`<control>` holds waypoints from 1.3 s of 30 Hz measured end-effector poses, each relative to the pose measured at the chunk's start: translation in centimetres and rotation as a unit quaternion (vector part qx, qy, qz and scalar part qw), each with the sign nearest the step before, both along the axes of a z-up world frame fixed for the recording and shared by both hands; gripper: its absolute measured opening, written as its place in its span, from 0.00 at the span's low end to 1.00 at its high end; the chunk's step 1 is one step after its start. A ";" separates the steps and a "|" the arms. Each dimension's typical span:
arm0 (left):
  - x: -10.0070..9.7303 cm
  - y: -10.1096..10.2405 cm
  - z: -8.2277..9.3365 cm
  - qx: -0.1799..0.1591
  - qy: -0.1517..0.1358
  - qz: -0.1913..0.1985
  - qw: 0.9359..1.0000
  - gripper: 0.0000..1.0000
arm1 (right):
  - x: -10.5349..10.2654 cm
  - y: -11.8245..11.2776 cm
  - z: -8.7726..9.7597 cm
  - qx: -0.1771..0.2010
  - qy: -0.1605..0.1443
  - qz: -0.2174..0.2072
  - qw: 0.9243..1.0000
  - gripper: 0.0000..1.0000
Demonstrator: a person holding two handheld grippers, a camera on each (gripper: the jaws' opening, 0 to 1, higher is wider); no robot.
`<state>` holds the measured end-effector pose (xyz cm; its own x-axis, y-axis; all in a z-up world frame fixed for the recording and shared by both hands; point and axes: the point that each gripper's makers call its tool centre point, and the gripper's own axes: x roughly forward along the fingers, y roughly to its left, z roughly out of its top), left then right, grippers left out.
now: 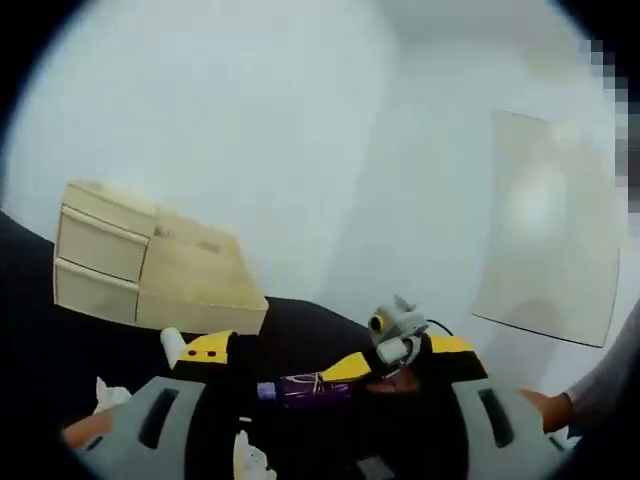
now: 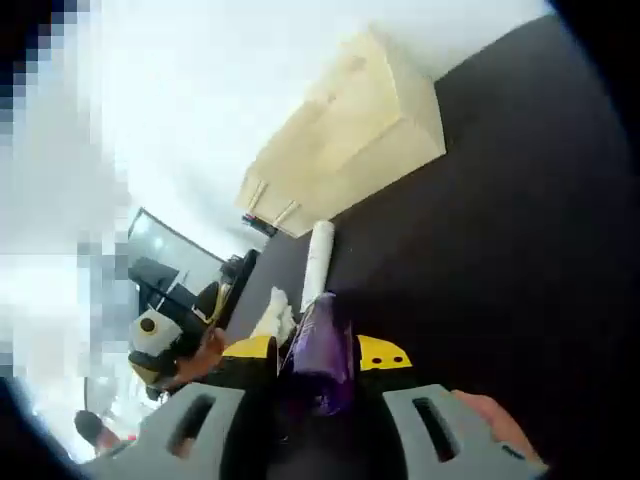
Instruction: Open the drawer, pick up the cosmetic bottles from the table one by one, place them into the drawer, release the gripper, close the drawer, and move the gripper away
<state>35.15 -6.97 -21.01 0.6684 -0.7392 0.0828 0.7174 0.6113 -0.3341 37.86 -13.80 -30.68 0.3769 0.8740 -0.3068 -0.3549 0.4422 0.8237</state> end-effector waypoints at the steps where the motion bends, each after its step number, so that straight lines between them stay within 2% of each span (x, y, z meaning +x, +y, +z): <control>1: 0.0 0.0 -0.1 0.002 0.000 0.000 1.000 0.68 | 0.0 0.1 0.1 0.007 0.005 -0.001 1.000 0.26; 4: 0.0 -0.2 -0.3 0.003 0.005 -0.004 1.000 0.68 | -0.2 0.2 0.1 0.023 0.015 -0.002 1.000 0.26; 10: -0.6 -0.9 -0.2 -0.019 0.022 -0.025 0.999 0.67 | 0.0 0.0 1.8 0.104 0.040 -0.015 0.994 0.25; 13: -0.8 -1.0 0.0 -0.031 0.028 -0.033 0.999 0.67 | 0.0 -0.1 3.2 0.158 0.049 -0.018 0.986 0.25; 15: -0.8 -1.1 0.0 -0.039 0.035 -0.036 0.998 0.67 | 0.7 -0.5 4.3 0.195 0.052 -0.018 0.979 0.26; 16: -0.7 -1.1 -0.2 -0.042 0.044 -0.034 0.998 0.67 | 1.2 -0.6 5.0 0.218 0.056 -0.019 0.974 0.26; 17: -0.2 -0.9 -0.8 -0.040 0.070 -0.017 0.997 0.66 | 1.1 -0.4 5.5 0.229 0.052 -0.013 0.972 0.26; 18: -0.1 -0.9 -1.0 -0.042 0.071 -0.017 0.996 0.64 | 1.3 -0.4 6.0 0.243 0.056 -0.008 0.968 0.26; 19: -0.1 -0.9 -1.3 -0.048 0.086 -0.018 0.995 0.62 | 1.5 -0.4 6.4 0.252 0.055 -0.010 0.966 0.26; 20: 0.0 -0.8 -1.4 -0.054 0.095 -0.018 0.994 0.61 | 1.4 -0.1 6.8 0.258 0.047 0.000 0.965 0.26; 24: -0.1 -0.9 -1.0 -0.111 0.124 -0.034 0.985 0.58 | 1.2 0.8 7.8 0.278 0.050 0.015 0.959 0.26; 25: 0.0 -0.7 -0.7 -0.124 0.123 -0.031 0.984 0.57 | 1.1 1.0 7.9 0.282 0.052 0.022 0.958 0.26; 27: -0.1 -0.7 -0.4 -0.135 0.126 -0.033 0.982 0.54 | 1.1 1.5 8.0 0.288 0.058 0.030 0.955 0.26; 32: -0.1 -0.7 -0.3 -0.172 0.153 -0.041 0.972 0.54 | 0.2 2.8 8.8 0.311 0.068 0.050 0.947 0.26; 36: 0.1 -0.4 -0.2 -0.210 0.176 -0.045 0.961 0.54 | -0.5 3.8 9.0 0.314 0.070 0.055 0.945 0.26; 39: 0.1 -0.2 -0.1 -0.220 0.178 -0.042 0.958 0.52 | -0.7 4.4 8.5 0.313 0.076 0.048 0.945 0.26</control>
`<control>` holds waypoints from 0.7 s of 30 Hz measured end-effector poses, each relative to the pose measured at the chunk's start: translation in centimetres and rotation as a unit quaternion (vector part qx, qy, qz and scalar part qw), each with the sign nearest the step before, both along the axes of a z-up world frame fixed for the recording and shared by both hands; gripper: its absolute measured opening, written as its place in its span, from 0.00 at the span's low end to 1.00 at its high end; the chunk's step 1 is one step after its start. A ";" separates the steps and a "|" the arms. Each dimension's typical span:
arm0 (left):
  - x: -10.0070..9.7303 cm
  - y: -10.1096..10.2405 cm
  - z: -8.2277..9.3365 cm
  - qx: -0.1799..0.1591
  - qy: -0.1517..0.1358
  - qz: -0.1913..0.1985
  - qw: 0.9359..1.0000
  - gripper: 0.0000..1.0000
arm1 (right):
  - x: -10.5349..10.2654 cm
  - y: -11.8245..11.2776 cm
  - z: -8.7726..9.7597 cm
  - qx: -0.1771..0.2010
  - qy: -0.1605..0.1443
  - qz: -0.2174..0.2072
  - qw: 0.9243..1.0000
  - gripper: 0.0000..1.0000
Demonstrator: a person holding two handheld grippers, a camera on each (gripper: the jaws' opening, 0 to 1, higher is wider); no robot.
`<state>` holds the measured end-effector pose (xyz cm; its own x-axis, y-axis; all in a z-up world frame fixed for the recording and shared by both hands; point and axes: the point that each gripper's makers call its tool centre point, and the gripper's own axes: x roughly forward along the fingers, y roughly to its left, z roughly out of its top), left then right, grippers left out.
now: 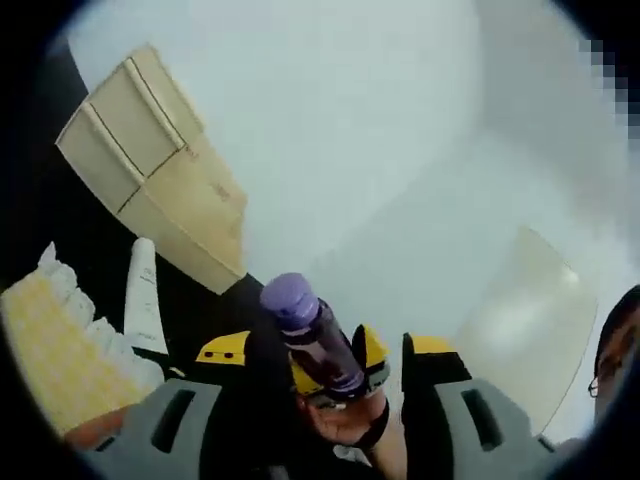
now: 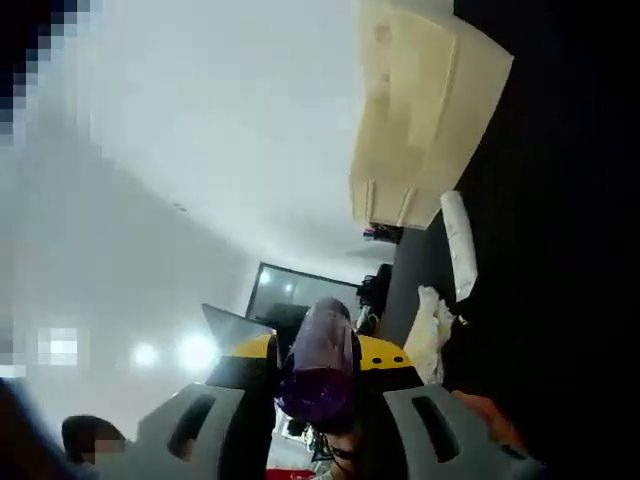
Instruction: Open the drawer, pick up the cosmetic bottles from the table one by one, place them into the drawer, release the gripper, close the drawer, and move the gripper away
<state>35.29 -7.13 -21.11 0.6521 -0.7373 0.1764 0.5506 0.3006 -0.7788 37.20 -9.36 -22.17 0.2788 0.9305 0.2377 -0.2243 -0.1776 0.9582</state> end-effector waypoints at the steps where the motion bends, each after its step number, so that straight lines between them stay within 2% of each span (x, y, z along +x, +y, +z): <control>1: -0.1 0.1 0.1 -0.003 0.000 0.002 1.000 0.50 | -0.2 0.2 -0.1 0.000 0.002 0.000 1.000 0.26; 3: -0.1 0.1 0.3 -0.005 -0.002 0.004 1.000 0.46 | -0.6 0.8 0.0 0.003 0.004 0.001 1.000 0.26; 7: -0.3 -0.2 0.3 -0.002 -0.006 0.003 1.000 0.46 | -0.8 1.5 0.1 0.006 0.006 -0.003 1.000 0.26; 9: -0.2 -0.1 0.3 -0.014 0.003 0.007 1.000 0.46 | -0.8 1.6 0.1 0.007 0.006 -0.017 1.000 0.26; 11: 0.1 0.4 0.6 -0.041 0.014 0.015 0.999 0.44 | -0.7 1.8 0.2 0.015 -0.001 -0.022 1.000 0.26; 13: 0.3 0.9 0.5 -0.048 0.022 0.019 0.998 0.37 | -0.8 2.0 0.5 0.025 -0.005 -0.026 0.999 0.26; 15: 0.5 1.5 0.4 -0.050 0.024 0.029 0.998 0.32 | -0.9 2.2 0.9 0.024 -0.027 -0.030 0.999 0.26; 21: 0.7 2.0 0.7 -0.059 0.025 0.036 0.997 0.29 | -2.2 3.3 1.4 0.014 -0.086 -0.034 0.996 0.26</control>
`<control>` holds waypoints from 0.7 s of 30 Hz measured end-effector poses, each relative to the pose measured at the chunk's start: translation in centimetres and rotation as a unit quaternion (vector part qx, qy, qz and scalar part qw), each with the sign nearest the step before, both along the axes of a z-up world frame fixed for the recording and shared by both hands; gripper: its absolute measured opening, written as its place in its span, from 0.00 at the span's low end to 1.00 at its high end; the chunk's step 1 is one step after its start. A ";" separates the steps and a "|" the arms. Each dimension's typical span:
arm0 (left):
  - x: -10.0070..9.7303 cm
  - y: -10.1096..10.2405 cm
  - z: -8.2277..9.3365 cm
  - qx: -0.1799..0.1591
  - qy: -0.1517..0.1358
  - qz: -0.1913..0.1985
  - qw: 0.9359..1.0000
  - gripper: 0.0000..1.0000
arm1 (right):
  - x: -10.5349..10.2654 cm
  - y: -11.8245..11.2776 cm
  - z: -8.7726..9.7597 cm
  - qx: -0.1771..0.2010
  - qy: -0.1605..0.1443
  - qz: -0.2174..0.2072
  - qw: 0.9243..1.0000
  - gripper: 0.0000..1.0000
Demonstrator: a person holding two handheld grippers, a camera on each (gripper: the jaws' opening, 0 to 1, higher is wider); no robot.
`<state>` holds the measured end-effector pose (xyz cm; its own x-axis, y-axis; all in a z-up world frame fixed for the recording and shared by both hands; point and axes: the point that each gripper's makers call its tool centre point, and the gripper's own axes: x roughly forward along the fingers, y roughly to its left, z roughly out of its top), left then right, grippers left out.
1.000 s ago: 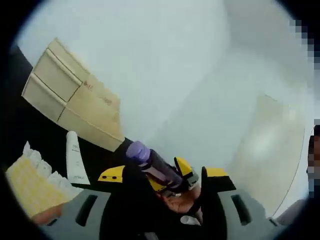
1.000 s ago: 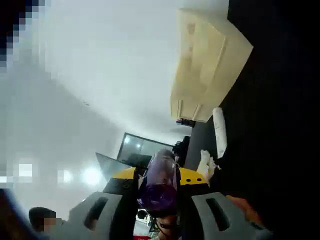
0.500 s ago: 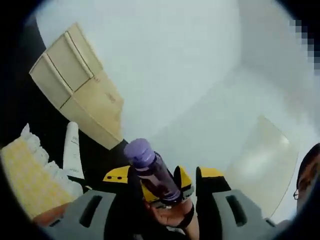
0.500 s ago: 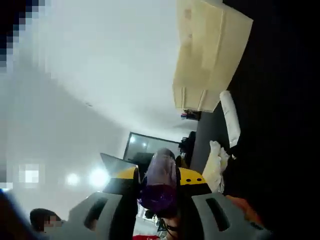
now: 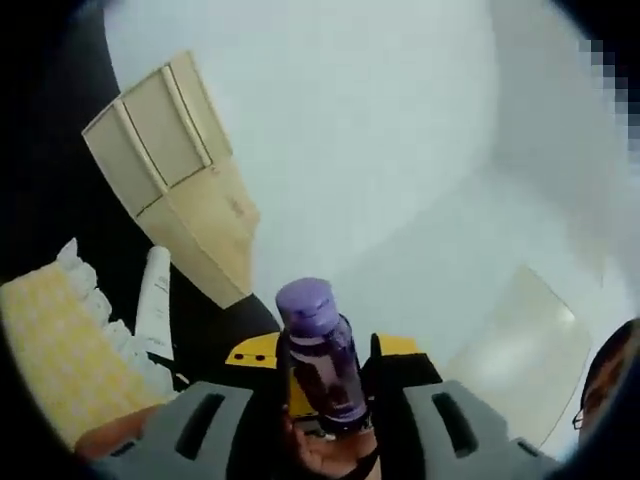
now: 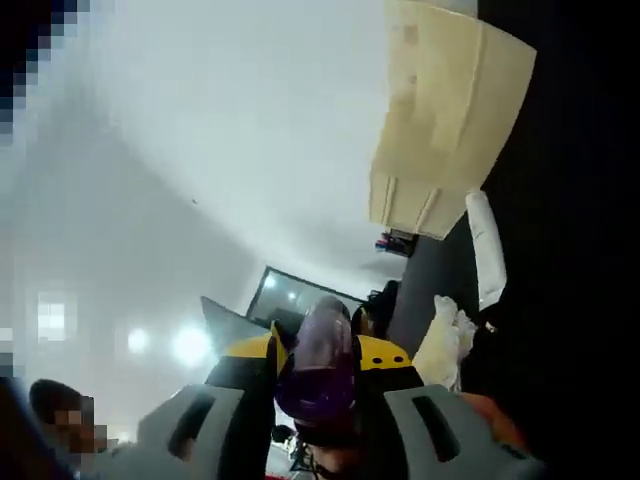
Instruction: Open the drawer, pick up the cosmetic bottles from the table one by one, place them into the drawer, release the gripper, close the drawer, and move the gripper away
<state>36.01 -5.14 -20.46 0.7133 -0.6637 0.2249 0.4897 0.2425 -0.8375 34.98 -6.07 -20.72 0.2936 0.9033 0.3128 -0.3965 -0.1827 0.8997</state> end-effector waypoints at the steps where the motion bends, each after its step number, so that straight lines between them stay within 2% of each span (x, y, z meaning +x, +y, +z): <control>1: 0.0 0.0 0.0 0.000 0.000 0.000 1.000 0.27 | -0.4 0.2 0.1 0.000 -0.015 0.005 1.000 0.26; 8: -0.5 0.3 0.9 -0.032 -0.009 -0.017 0.999 0.25 | -2.0 1.1 0.7 -0.027 -0.118 -0.008 0.993 0.27; 9: -0.5 0.3 1.0 -0.030 -0.013 -0.019 0.999 0.24 | -2.3 1.2 0.7 -0.033 -0.124 -0.003 0.992 0.27; 13: -1.1 -0.2 1.5 0.002 -0.043 -0.034 0.999 0.23 | -3.5 1.7 0.1 -0.067 -0.185 0.017 0.980 0.27; 15: -1.4 -0.6 1.3 0.048 -0.065 -0.038 0.996 0.23 | -4.2 1.9 -0.7 -0.108 -0.224 0.027 0.968 0.28; 16: -1.6 -0.8 1.3 0.070 -0.079 -0.037 0.994 0.23 | -4.4 1.8 -1.1 -0.131 -0.251 0.027 0.959 0.28; 18: -2.1 -1.6 1.2 0.118 -0.105 -0.037 0.987 0.23 | -4.7 1.3 -2.0 -0.185 -0.294 0.030 0.937 0.28; 19: -2.3 -1.9 1.2 0.138 -0.120 -0.035 0.983 0.22 | -4.9 1.0 -2.3 -0.199 -0.300 0.035 0.932 0.28; 20: -2.4 -2.2 1.1 0.160 -0.132 -0.032 0.978 0.22 | -5.1 0.5 -2.5 -0.214 -0.315 0.042 0.924 0.29; 21: -2.6 -2.4 1.2 0.173 -0.144 -0.031 0.974 0.22 | -5.1 0.1 -2.4 -0.219 -0.326 0.034 0.919 0.28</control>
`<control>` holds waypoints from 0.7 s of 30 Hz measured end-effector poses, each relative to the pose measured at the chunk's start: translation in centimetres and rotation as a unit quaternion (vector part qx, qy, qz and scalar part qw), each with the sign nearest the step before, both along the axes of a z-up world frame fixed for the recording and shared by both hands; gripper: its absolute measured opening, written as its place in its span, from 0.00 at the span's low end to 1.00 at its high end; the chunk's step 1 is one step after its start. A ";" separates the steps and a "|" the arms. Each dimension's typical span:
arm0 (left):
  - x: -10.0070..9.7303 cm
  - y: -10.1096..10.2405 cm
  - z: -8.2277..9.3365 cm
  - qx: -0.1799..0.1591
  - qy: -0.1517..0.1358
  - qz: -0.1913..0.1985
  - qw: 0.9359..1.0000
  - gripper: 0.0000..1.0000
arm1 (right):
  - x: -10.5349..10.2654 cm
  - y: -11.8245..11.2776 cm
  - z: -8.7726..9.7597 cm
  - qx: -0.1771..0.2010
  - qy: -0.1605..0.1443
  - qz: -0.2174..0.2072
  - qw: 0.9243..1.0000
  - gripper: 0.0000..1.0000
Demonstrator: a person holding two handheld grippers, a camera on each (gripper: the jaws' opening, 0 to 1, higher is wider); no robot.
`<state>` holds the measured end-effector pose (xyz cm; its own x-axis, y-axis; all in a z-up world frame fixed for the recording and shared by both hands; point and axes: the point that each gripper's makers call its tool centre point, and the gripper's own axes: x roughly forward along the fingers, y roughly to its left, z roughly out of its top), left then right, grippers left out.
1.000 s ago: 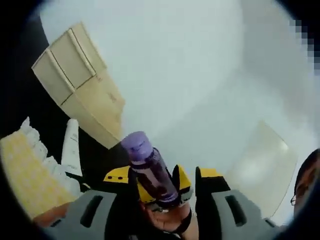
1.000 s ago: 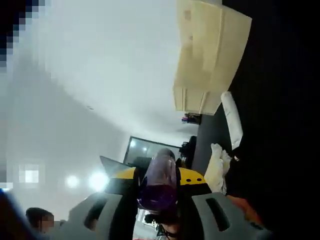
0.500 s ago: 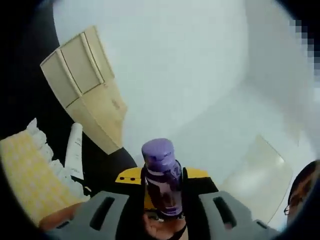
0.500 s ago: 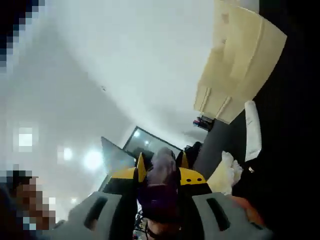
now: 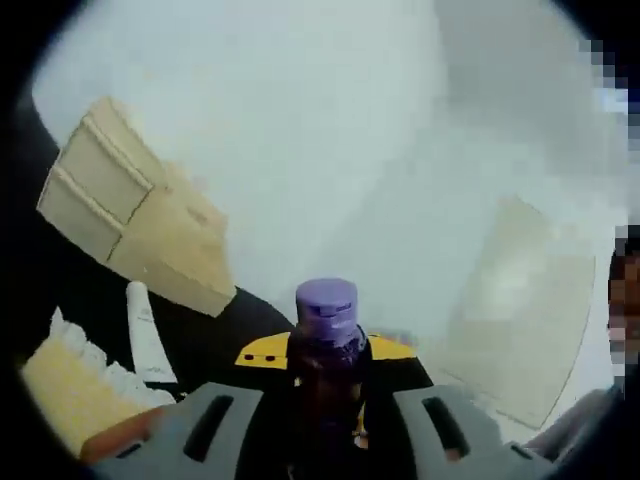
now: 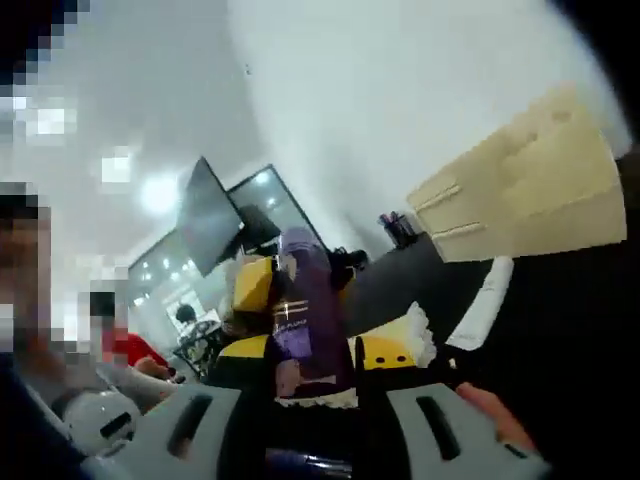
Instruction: Open the drawer, pick up the cosmetic bottles from the table one by one, place them into the drawer, release the gripper, close the drawer, and move the gripper away
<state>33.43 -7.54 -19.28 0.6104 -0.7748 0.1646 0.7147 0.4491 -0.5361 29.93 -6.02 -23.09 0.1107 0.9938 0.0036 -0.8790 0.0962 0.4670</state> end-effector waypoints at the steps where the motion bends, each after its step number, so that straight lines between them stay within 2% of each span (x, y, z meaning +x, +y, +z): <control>1: 0.0 -0.1 -0.2 0.019 -0.009 0.005 1.000 0.22 | 0.1 -0.6 -0.1 -0.009 -0.004 -0.002 1.000 0.28; 3: 0.0 -0.1 -0.6 0.049 -0.022 0.013 0.998 0.22 | 0.2 -1.5 0.5 -0.004 -0.007 -0.006 1.000 0.29; 6: 0.2 -0.1 -0.7 0.061 -0.026 0.016 0.998 0.21 | 1.1 -3.1 1.1 -0.007 -0.015 -0.015 1.000 0.29; 7: 0.3 -0.1 -0.9 0.069 -0.028 0.018 0.997 0.21 | 1.3 -3.8 1.1 -0.013 -0.029 -0.023 0.999 0.29; 9: 0.5 0.0 -1.3 0.100 -0.040 0.027 0.994 0.21 | 1.6 -4.7 1.3 -0.018 -0.036 -0.034 0.999 0.29; 11: 0.7 0.0 -1.8 0.143 -0.058 0.040 0.987 0.21 | 2.4 -5.6 1.7 -0.016 -0.048 -0.057 0.997 0.29; 13: 0.9 -0.2 -2.4 0.194 -0.080 0.054 0.976 0.21 | 3.7 -6.6 2.3 -0.008 -0.054 -0.095 0.994 0.28; 14: 0.9 -0.5 -2.6 0.217 -0.091 0.060 0.970 0.21 | 4.9 -7.3 2.7 -0.001 -0.063 -0.130 0.989 0.28; 16: 1.2 -1.0 -2.7 0.246 -0.107 0.066 0.961 0.21 | 6.2 -8.1 3.1 0.006 -0.067 -0.171 0.983 0.28; 18: 1.5 -1.4 -2.6 0.281 -0.125 0.080 0.948 0.21 | 7.1 -8.7 3.1 0.006 -0.062 -0.198 0.978 0.28; 20: 1.2 -2.1 -2.5 0.340 -0.170 0.107 0.919 0.21 | 7.6 -9.1 2.9 0.003 -0.060 -0.211 0.976 0.28; 21: 1.3 -2.4 -2.2 0.368 -0.196 0.122 0.901 0.21 | 7.7 -9.2 2.8 0.001 -0.058 -0.215 0.975 0.28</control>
